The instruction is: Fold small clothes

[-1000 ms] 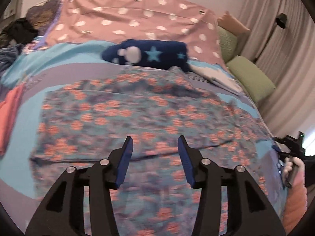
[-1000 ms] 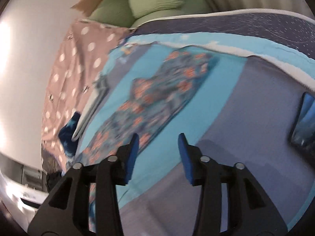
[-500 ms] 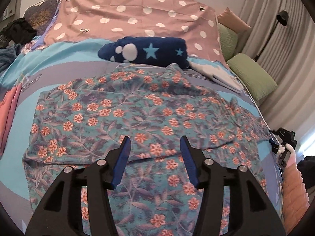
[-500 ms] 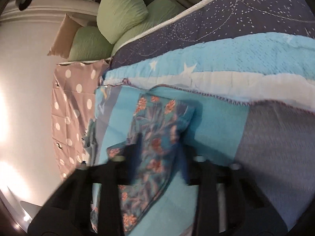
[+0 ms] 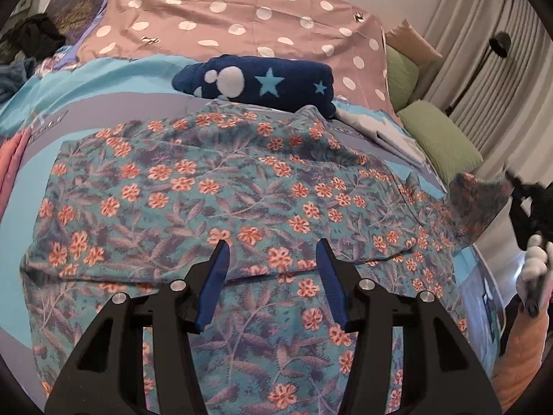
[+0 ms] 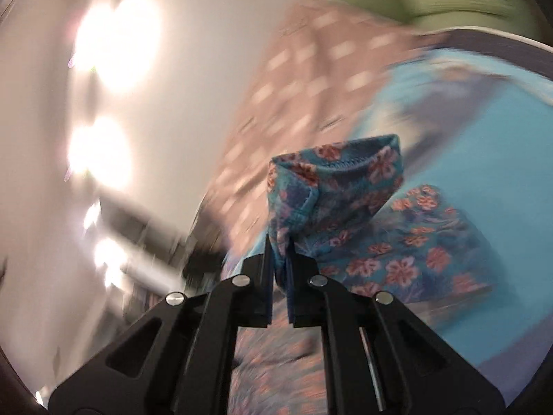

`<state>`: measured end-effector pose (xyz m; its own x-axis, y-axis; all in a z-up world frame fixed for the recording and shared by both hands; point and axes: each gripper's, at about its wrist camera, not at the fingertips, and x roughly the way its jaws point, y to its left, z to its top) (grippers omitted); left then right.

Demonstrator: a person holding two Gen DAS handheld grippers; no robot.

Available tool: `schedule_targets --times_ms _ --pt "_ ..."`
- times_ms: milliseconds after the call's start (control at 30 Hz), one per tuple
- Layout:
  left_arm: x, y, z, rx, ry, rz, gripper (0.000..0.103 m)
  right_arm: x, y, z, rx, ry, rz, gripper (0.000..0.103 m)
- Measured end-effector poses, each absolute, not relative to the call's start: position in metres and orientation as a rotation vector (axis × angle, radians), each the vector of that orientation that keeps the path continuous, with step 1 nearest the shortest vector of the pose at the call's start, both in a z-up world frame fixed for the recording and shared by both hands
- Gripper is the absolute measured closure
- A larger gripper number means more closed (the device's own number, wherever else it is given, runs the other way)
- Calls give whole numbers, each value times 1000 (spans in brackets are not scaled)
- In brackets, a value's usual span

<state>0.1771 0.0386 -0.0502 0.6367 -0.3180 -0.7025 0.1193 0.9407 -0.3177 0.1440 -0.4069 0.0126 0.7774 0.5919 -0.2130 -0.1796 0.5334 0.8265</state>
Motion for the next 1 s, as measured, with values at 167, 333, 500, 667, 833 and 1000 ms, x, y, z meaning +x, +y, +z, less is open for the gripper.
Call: schedule_targets --times_ms 167,333,500,667,833,1000 --pt "167 61 -54 -309 848 -258 50 156 -266 8 645 649 681 95" --pt "163 78 -55 -385 850 -316 50 159 -190 -43 437 857 683 95" --pt "169 84 -62 -509 869 -410 50 135 -162 -72 230 946 661 92" --pt "180 73 -77 -637 935 -520 49 122 -155 -75 157 947 671 87" --pt "188 52 -87 -637 1007 -545 49 117 -148 -78 124 944 664 84" --pt "197 38 -89 -632 1035 -537 53 110 -141 -74 79 932 665 79"
